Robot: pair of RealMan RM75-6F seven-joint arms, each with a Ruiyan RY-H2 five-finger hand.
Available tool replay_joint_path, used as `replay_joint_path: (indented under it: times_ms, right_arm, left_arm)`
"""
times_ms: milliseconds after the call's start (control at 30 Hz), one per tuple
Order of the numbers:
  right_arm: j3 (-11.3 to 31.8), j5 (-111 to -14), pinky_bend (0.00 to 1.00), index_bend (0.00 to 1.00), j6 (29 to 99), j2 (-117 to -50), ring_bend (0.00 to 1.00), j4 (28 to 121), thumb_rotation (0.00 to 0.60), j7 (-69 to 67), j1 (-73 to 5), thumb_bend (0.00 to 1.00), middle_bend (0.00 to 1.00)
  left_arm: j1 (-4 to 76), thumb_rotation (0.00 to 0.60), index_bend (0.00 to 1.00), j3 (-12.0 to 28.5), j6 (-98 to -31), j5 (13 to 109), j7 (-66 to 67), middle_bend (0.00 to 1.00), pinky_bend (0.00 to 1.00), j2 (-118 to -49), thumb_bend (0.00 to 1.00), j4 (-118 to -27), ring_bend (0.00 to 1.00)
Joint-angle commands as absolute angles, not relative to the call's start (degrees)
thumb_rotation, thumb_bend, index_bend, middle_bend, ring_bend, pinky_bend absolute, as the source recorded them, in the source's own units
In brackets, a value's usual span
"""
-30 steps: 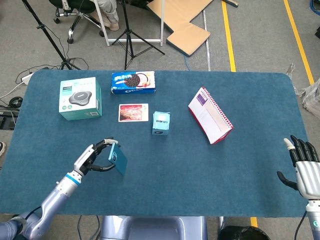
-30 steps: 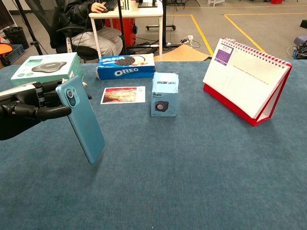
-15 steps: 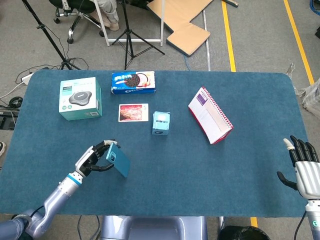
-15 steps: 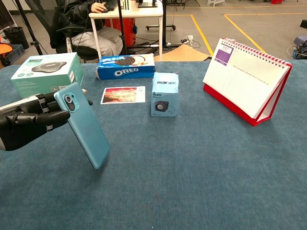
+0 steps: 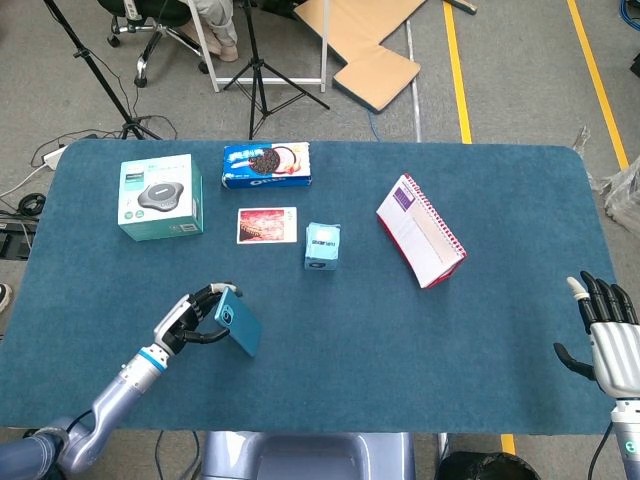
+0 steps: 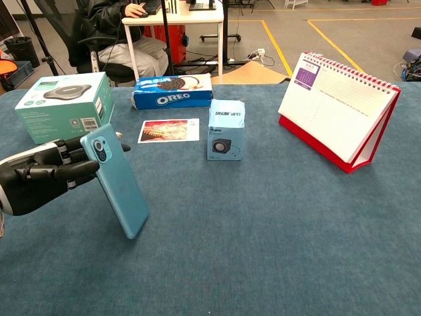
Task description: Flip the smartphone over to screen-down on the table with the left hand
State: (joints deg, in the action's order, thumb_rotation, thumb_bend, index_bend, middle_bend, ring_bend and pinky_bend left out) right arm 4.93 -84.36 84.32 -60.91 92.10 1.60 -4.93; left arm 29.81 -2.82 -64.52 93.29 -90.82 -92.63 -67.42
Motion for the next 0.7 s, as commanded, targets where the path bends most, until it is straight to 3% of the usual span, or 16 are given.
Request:
replay_joint_path:
  times_ms: [33,133,467,700]
  right_arm:
    - [4.93,-84.33,0.0,0.04,84.29,-60.9,0.0,92.1,0.6,1.59,-4.94,0.15,0.0]
    - [4.93,-84.31,0.0,0.04,84.26,-60.91,0.0,92.1,0.6,1.69,-4.96,0.15,0.0]
    - [4.94,-84.38,0.0,0.04,84.44,-60.85,0.0,92.31,0.6,1.79,-4.91,0.15,0.0]
    - [4.87,-84.86,0.0,0.04,85.03,-60.52,0.0,92.82,0.6,1.4,-4.67,0.15,0.0]
  left_arm:
    - [29.83,0.6,0.12,-3.24,-64.9,93.57,-90.83,0.1,0.0,-92.56,0.15,-66.78,0.0]
    - [29.9,0.6,0.07,-4.11,-65.46,94.33,-91.47,0.06,0.0,-92.02,0.06,-65.83,0.0]
    - [28.48,0.6,0.07,-3.4,-70.74,94.0,-89.56,0.06,0.0,-88.9,0.06,-65.98,0.0]
    - [27.02,0.6,0.07,-0.36,-77.28,93.47,-73.52,0.07,0.0,-78.49,0.06,-76.36,0.0]
